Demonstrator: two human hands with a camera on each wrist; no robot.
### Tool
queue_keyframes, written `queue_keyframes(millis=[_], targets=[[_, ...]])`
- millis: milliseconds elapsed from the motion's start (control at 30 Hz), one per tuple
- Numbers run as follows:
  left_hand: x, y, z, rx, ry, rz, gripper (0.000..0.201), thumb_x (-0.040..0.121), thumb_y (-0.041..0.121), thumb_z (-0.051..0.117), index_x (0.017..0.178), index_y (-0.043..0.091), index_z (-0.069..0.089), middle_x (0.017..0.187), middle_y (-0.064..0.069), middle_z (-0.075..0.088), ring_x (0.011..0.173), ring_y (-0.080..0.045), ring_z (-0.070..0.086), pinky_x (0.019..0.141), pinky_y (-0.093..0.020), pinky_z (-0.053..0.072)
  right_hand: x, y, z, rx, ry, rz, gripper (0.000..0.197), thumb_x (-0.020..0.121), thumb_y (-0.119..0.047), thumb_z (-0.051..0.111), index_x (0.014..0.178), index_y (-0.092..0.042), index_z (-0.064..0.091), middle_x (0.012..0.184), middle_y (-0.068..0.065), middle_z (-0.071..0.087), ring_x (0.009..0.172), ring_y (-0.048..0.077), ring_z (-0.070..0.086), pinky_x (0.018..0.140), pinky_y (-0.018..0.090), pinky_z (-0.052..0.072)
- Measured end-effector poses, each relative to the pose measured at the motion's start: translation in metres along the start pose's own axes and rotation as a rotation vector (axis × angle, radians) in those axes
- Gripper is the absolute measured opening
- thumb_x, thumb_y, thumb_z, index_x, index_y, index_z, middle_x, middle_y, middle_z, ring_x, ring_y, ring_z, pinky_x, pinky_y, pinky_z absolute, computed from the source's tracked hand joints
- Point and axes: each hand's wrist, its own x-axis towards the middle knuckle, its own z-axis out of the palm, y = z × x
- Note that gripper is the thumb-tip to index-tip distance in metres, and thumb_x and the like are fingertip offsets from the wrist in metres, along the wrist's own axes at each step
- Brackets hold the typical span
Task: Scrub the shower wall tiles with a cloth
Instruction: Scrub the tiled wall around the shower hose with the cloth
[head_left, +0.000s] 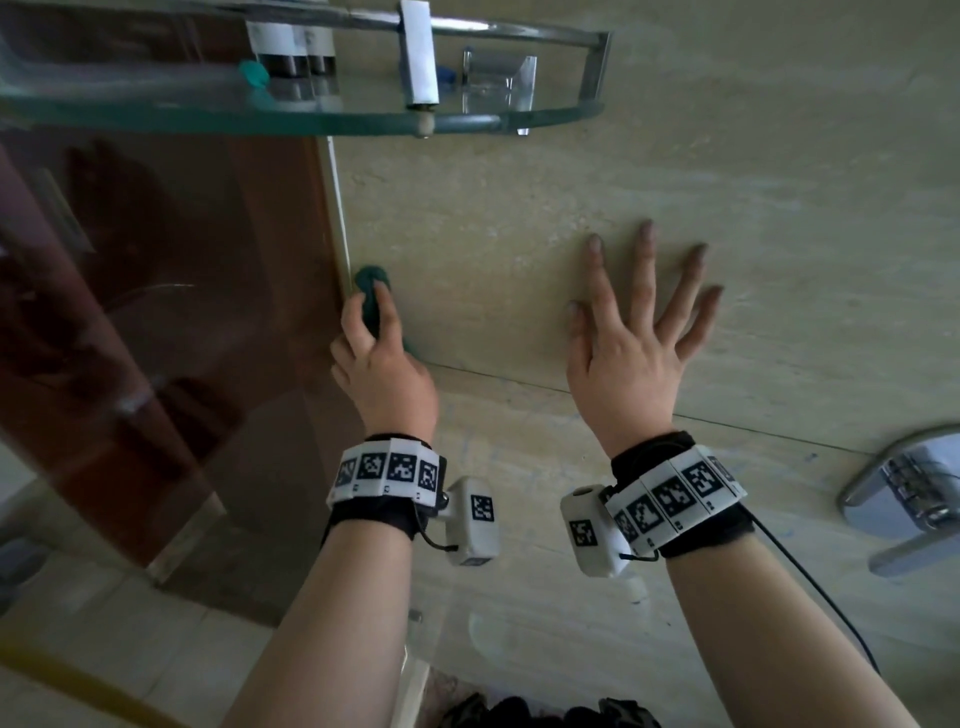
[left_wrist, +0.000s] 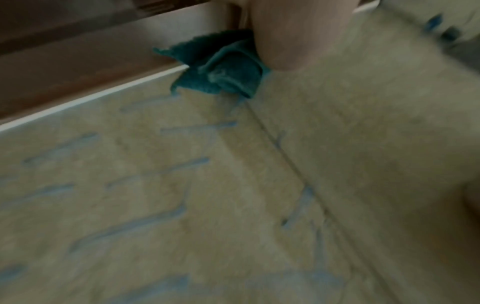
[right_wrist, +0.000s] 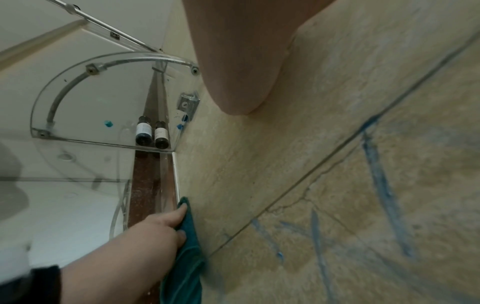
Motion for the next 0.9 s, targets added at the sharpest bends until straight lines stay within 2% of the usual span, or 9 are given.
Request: queue_keyframes(millis=[67,200,333,467,533,633,733,800,900], targets=[[-0.020,-0.003,0.008,0.022,-0.068,-0.067,0.065,0.087,-0.003,0.049,0.148,0.016,0.035,0.151,-0.010,0.031,0.113,-0.036,0.040,0.094,-0.044,0.029,0.000,0.000,0.000,0.005,-0.002,0.001,0.050,0.100,-0.038,0.038,0.149,-0.032,0.028,0.159,0.005,0.018,0.142,0.046,0.007,0.114,0.059,0.003],[-0.048,-0.020,0.018,0.036,-0.197,-0.183,0.064,0.091,0.002,0.049,0.150,0.016,0.029,0.153,-0.010,0.023,0.122,-0.037,0.035,0.099,-0.046,0.026,-0.002,0.001,0.001,0.011,-0.001,-0.004,0.050,0.100,-0.037,0.041,0.149,-0.033,0.029,0.159,0.004,0.018,0.142,0.045,0.007,0.114,0.060,0.004],[-0.042,-0.014,0.019,-0.045,-0.163,-0.260,0.063,0.090,-0.001,0.048,0.149,0.014,0.032,0.152,-0.013,0.025,0.123,-0.037,0.035,0.100,-0.044,0.026,-0.002,0.002,0.001,0.008,0.008,-0.017,0.050,0.100,-0.037,0.042,0.148,-0.033,0.031,0.158,0.004,0.020,0.142,0.045,0.009,0.114,0.059,0.004],[-0.065,0.006,0.028,-0.130,-0.160,-0.111,0.065,0.083,-0.008,0.055,0.144,0.008,0.041,0.148,-0.020,0.034,0.117,-0.042,0.042,0.098,-0.052,0.035,-0.002,0.002,0.002,0.009,0.007,-0.022,0.049,0.100,-0.037,0.042,0.148,-0.033,0.031,0.158,0.003,0.020,0.142,0.045,0.007,0.114,0.059,0.003],[-0.085,0.017,0.035,-0.151,-0.198,0.023,0.068,0.076,-0.011,0.062,0.140,0.009,0.047,0.142,-0.020,0.040,0.115,-0.036,0.041,0.095,-0.052,0.039,-0.002,0.003,0.002,0.009,0.007,-0.023,0.050,0.100,-0.037,0.042,0.148,-0.034,0.030,0.158,0.003,0.020,0.142,0.044,0.007,0.114,0.059,0.002],[-0.104,0.027,0.043,-0.129,-0.226,0.300,0.070,0.064,-0.016,0.062,0.129,0.009,0.058,0.129,-0.010,0.043,0.104,-0.025,0.040,0.085,-0.047,0.048,-0.002,0.004,0.002,0.004,0.014,-0.027,0.049,0.100,-0.037,0.042,0.148,-0.033,0.031,0.158,0.003,0.022,0.142,0.044,0.007,0.114,0.058,0.002],[-0.101,0.017,0.042,-0.076,-0.220,0.454,0.070,0.060,-0.014,0.065,0.124,0.013,0.063,0.126,-0.004,0.038,0.100,-0.022,0.039,0.080,-0.043,0.050,-0.002,0.003,0.000,0.008,0.009,-0.028,0.049,0.101,-0.038,0.041,0.148,-0.033,0.031,0.158,0.004,0.022,0.142,0.045,0.009,0.114,0.059,0.003],[-0.090,0.008,0.034,-0.022,-0.224,0.459,0.075,0.057,-0.014,0.067,0.125,0.017,0.063,0.127,-0.002,0.040,0.099,-0.023,0.040,0.076,-0.042,0.049,-0.002,0.003,-0.001,0.011,0.006,-0.031,0.049,0.101,-0.038,0.040,0.148,-0.033,0.031,0.158,0.004,0.022,0.142,0.045,0.009,0.114,0.059,0.003],[-0.070,-0.004,0.022,-0.038,-0.227,0.239,0.074,0.067,-0.013,0.065,0.134,0.018,0.057,0.139,-0.008,0.044,0.110,-0.034,0.045,0.088,-0.049,0.044,-0.002,0.004,-0.001,0.015,0.004,-0.033,0.049,0.100,-0.037,0.041,0.148,-0.033,0.031,0.158,0.004,0.022,0.142,0.046,0.010,0.114,0.058,0.001]])
